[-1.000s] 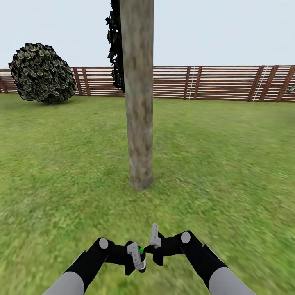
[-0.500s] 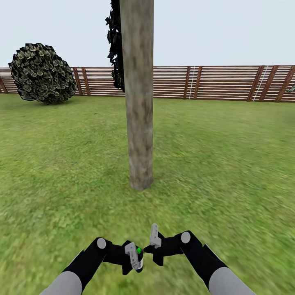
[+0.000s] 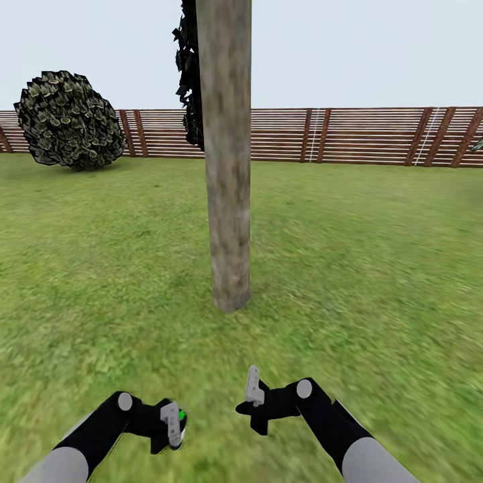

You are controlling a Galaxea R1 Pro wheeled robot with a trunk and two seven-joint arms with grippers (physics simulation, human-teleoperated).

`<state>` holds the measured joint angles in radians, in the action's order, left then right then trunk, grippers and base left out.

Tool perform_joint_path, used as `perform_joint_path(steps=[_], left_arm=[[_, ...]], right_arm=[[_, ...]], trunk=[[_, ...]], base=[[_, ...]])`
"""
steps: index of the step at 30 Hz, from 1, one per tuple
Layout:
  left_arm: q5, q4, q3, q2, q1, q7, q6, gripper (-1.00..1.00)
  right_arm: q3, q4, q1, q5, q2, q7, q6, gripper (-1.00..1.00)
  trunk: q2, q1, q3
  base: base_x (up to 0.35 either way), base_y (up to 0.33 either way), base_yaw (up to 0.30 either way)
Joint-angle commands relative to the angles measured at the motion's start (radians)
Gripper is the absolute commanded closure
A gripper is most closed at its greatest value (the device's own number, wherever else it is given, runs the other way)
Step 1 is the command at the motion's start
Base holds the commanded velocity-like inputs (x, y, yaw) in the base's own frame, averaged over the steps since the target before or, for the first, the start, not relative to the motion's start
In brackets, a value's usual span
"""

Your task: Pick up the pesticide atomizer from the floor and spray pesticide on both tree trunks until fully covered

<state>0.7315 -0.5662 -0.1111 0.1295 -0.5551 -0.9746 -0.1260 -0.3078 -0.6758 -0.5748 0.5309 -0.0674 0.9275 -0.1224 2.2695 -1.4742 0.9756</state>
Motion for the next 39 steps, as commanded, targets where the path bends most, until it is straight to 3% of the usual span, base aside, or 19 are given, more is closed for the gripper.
perform_joint_path(steps=[1, 2, 7, 11, 14, 18, 19, 20, 22, 25, 27, 28, 32, 33, 35, 39], left_arm=[[0.006, -0.001, -0.002, 0.015, 0.000, 0.001, -0.011, 1.00], [0.008, -0.001, -0.002, 0.037, 0.001, 0.000, -0.011, 1.00], [0.011, -0.003, -0.003, 0.086, 0.004, -0.001, -0.011, 1.00], [0.023, -0.004, 0.003, 0.096, 0.007, 0.018, -0.008, 1.00], [0.017, -0.003, 0.016, 0.098, 0.007, 0.089, -0.002, 1.00], [-0.005, 0.011, 0.131, 0.083, 0.007, 0.273, 0.001, 1.00], [-0.010, 0.020, 0.148, 0.081, 0.007, 0.293, 0.001, 1.00], [-0.041, 0.077, 0.219, 0.066, 0.007, 0.365, 0.000, 1.00], [-0.082, 0.133, 0.279, 0.050, 0.007, 0.441, -0.002, 1.00], [-0.132, 0.175, 0.324, 0.035, 0.007, 0.560, -0.002, 1.00], [-0.182, 0.204, 0.340, 0.017, 0.007, 0.658, 0.002, 1.00], [-0.223, 0.230, 0.345, 0.002, 0.007, 0.726, 0.008, 1.00], [-0.304, 0.285, 0.349, -0.025, 0.007, 0.866, 0.030, 1.00], [-0.338, 0.294, 0.351, -0.031, 0.007, 0.895, 0.038, 1.00], [-0.365, 0.299, 0.347, -0.035, 0.007, 0.901, 0.053, 1.00], [-0.384, 0.304, 0.341, -0.049, 0.007, 0.905, 0.099, 1.00]], right_arm=[[0.001, -0.001, 0.000, 0.011, 0.000, 0.001, -0.010, 1.00], [0.002, -0.001, 0.000, 0.011, 0.001, 0.001, -0.010, -1.00], [0.003, 0.000, 0.000, 0.011, 0.004, -0.001, -0.010, -1.00], [0.009, 0.003, 0.000, 0.011, 0.008, -0.021, -0.011, -1.00], [0.010, 0.017, 0.000, 0.011, 0.025, -0.100, -0.012, -1.00], [0.022, 0.134, 0.001, 0.004, 0.087, -0.387, -0.013, -1.00], [0.030, 0.180, 0.001, 0.003, 0.093, -0.468, -0.014, -1.00], [0.052, 0.255, 0.002, -0.001, 0.097, -0.592, -0.021, -1.00], [0.090, 0.349, 0.002, -0.010, 0.097, -0.750, -0.052, -1.00], [0.135, 0.448, 0.003, -0.032, 0.095, -0.923, -0.127, -1.00], [0.169, 0.508, 0.004, -0.075, 0.094, -1.042, -0.184, -1.00], [0.192, 0.541, 0.004, -0.127, 0.095, -1.110, -0.210, -1.00], [0.220, 0.577, 0.013, -0.298, 0.100, -1.181, -0.290, -1.00], [0.224, 0.582, 0.027, -0.366, 0.104, -1.189, -0.335, -1.00], [0.225, 0.584, 0.041, -0.399, 0.112, -1.192, -0.358, -1.00], [0.225, 0.587, 0.057, -0.422, 0.138, -1.194, -0.373, -1.00]], trunk=[[0.000, 0.000, 0.001], [0.000, 0.000, 0.001], [0.000, 0.000, 0.001], [0.000, 0.000, 0.001], [0.000, 0.000, 0.001], [0.000, 0.000, 0.001], [0.000, 0.000, 0.001], [0.000, 0.000, 0.001], [0.000, 0.000, 0.001], [0.000, 0.000, 0.001], [0.000, 0.000, 0.001], [0.000, 0.000, 0.001], [0.000, 0.000, 0.001], [0.000, 0.000, 0.001], [0.000, 0.000, 0.001], [0.000, 0.000, 0.001]], base=[[0.000, 0.000, 0.000], [0.000, 0.000, 0.000], [0.000, 0.000, 0.000], [0.000, 0.000, 0.000], [0.000, 0.000, 0.000], [0.000, 0.000, 0.000], [0.000, 0.000, 0.000], [0.000, 0.000, 0.000], [0.000, 0.000, 0.000], [0.000, 0.000, 0.000], [0.000, 0.000, 0.000], [0.000, 0.000, 0.000], [0.000, 0.000, 0.000], [0.000, 0.000, 0.000], [0.000, 0.000, 0.000], [0.051, 0.000, 0.000]])
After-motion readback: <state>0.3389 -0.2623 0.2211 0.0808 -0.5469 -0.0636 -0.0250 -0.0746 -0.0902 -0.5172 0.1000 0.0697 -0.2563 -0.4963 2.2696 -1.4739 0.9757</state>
